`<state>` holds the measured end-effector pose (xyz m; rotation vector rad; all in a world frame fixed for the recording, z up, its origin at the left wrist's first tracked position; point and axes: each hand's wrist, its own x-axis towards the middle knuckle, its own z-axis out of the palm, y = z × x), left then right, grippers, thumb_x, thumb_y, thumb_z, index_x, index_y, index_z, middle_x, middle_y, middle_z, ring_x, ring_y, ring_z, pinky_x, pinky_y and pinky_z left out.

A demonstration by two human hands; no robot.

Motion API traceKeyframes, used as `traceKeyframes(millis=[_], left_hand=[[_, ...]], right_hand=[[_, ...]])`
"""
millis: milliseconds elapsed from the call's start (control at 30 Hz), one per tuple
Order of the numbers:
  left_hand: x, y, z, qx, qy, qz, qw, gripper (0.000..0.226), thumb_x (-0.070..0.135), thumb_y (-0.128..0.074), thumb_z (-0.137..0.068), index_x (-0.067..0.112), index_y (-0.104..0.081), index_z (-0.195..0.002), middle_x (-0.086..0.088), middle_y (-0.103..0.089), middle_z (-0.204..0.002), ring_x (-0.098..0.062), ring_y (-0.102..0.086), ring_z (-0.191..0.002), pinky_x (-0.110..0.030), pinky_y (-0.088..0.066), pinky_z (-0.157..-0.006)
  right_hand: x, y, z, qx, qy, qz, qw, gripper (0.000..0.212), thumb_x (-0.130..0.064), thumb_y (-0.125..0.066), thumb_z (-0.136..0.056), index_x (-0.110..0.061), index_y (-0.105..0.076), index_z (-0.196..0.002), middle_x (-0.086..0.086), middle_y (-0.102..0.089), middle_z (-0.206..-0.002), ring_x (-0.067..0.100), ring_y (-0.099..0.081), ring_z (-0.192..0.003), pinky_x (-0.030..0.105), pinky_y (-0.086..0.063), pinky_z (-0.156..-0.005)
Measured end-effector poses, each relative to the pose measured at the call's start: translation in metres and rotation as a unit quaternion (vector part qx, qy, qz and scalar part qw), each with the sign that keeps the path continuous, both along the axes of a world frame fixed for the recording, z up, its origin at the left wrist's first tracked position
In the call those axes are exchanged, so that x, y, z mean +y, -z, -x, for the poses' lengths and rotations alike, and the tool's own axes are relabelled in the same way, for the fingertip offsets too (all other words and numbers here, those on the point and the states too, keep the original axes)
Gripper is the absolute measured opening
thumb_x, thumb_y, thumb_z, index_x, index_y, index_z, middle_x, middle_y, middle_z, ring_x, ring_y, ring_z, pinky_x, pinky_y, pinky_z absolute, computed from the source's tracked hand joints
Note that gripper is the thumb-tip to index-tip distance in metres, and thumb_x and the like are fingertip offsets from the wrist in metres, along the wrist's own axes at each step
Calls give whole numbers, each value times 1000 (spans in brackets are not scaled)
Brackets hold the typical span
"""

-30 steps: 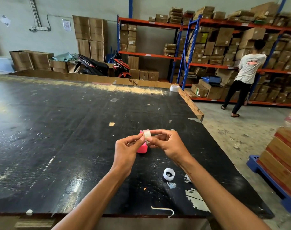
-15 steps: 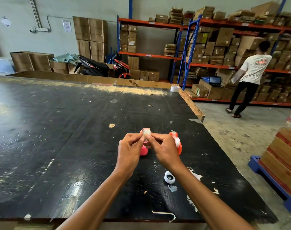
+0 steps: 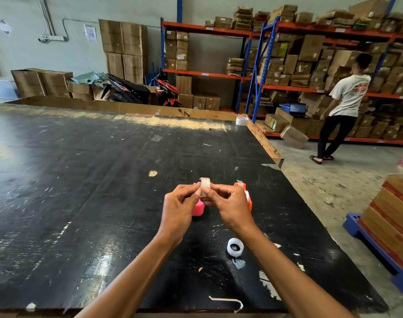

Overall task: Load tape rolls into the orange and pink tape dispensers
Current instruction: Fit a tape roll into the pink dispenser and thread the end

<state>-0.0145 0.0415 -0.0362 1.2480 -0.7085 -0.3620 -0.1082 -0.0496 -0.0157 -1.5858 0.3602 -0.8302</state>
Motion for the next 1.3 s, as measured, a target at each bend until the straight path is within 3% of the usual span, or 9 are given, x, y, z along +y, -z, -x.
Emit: traceKeyframes(millis=[300,400,467,567,700,767,933,1167,1300], left_hand=[[-8,-1,-5,-17,28,-37,999,40,-12,-48,-91,19,-72,-99,-1,-69,-107,-6,-65,-96,-13,-50,-87],[-13,4,-18,-38,21,-69,997,43,-15,-47,-88,12,-69,-114,-4,-70,-110,-12,-65,-99,-17,-53,-86],[-18,9,-32,-50,0,-119,992,50,-14,-51,-86,10,-60,-129,-5,-67,-117,-13,-63,-101,-18,-52,-85],[-29,17,-51,-74,35,-219,972,80,-12,-59,-79,17,-36,-150,-10,-47,-146,-12,-48,-127,-18,-38,-95],[-39,24,-67,-120,160,-293,935,111,5,-68,-63,28,-13,-156,-14,-42,-150,-9,-56,-102,-14,-46,-78],[-44,29,-73,-150,170,-322,919,118,17,-76,-57,30,-13,-156,-14,-40,-151,-20,-56,-118,-21,-48,-90],[-48,43,-75,-207,155,-339,905,110,25,-87,-68,19,-20,-155,-2,-30,-158,-17,-36,-140,-29,-31,-116],[-49,49,-64,-271,83,-355,891,99,47,-80,-72,14,-32,-151,-6,-27,-161,-22,-29,-145,-34,-27,-118],[-45,48,-59,-331,14,-376,865,92,64,-76,-65,18,-46,-139,0,-44,-149,-21,-43,-134,-36,-40,-106]], right_hand=[[-15,5,-6,30,10,-12,999,13,-11,-64,-90,-12,-73,-99,3,-75,-86,17,-75,-78,27,-61,-74],[-22,1,-10,48,18,-79,996,16,-10,-63,-90,-2,-70,-102,6,-73,-82,14,-74,-68,22,-60,-67],[-27,-1,-12,59,30,-140,988,20,-11,-63,-90,4,-67,-102,10,-72,-81,15,-73,-64,21,-61,-65],[-38,-2,-14,52,19,-246,968,16,-9,-60,-92,5,-65,-98,21,-70,-86,18,-73,-64,21,-61,-63],[-49,-4,-11,9,-17,-348,937,16,-11,-59,-92,2,-67,-97,26,-69,-94,24,-73,-74,24,-61,-64],[-51,-5,-12,-9,-21,-368,930,16,-15,-60,-91,-2,-68,-98,23,-69,-95,24,-70,-77,24,-61,-62],[-54,-6,-22,20,-21,-313,949,18,-16,-65,-88,0,-65,-97,20,-65,-92,12,-65,-62,18,-56,-56],[-58,-5,-31,10,-22,-312,950,22,-7,-65,-87,7,-65,-104,22,-68,-97,22,-71,-78,21,-60,-65],[-55,-4,-32,99,39,-126,986,20,-10,-71,-84,3,-68,-99,14,-71,-86,18,-70,-64,20,-59,-62]])
